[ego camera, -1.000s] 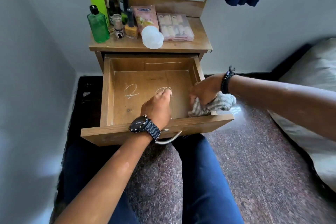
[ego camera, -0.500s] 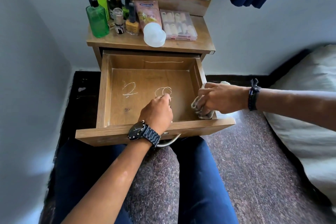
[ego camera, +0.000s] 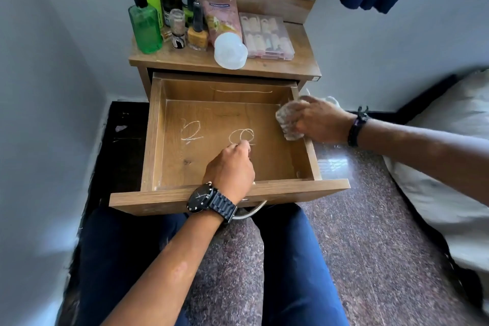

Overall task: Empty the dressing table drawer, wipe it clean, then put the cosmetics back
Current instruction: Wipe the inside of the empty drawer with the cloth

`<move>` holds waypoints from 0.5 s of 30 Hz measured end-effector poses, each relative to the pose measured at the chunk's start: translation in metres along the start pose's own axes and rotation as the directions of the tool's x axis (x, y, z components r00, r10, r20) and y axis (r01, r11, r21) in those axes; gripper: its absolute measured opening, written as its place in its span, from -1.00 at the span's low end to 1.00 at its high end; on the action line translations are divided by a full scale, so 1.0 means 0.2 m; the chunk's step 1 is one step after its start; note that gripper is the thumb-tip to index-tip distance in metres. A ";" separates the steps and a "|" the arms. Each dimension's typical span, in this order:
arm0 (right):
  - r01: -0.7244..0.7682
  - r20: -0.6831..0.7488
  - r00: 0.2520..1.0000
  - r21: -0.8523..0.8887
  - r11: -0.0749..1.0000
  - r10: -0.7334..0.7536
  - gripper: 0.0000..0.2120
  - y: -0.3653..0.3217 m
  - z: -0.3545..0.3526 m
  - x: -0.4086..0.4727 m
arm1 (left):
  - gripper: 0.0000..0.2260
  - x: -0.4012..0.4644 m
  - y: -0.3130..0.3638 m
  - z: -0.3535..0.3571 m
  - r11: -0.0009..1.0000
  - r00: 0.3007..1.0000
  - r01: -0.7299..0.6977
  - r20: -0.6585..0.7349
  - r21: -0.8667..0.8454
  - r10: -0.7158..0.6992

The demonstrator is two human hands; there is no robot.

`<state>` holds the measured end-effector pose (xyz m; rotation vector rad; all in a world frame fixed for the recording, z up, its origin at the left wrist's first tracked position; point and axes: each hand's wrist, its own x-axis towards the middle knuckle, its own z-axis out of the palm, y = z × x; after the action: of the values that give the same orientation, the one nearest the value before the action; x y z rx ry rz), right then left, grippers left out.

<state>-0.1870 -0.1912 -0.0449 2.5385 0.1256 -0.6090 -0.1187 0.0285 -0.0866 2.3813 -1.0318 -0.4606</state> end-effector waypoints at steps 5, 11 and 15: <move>0.178 0.044 0.980 0.220 0.959 -0.192 -0.66 -0.17 0.03 -0.16 | -0.82 -0.01 0.00 0.00 1.000 1.000 -0.007 0.002 0.024 0.006; 0.244 0.098 0.961 0.151 0.958 -0.260 -0.67 -0.12 -0.02 -0.08 | -0.82 -0.01 0.01 -0.01 1.000 1.000 0.003 0.003 0.013 -0.003; 0.101 0.025 0.994 0.116 0.988 -0.104 -0.73 -0.01 -0.03 0.01 | -0.83 -0.01 0.01 0.00 1.000 1.000 0.009 -0.006 0.012 -0.009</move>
<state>-0.1827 -0.1863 -0.0429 2.6442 0.2171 -0.7145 -0.1210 0.0295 -0.0853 2.3973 -1.0246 -0.4514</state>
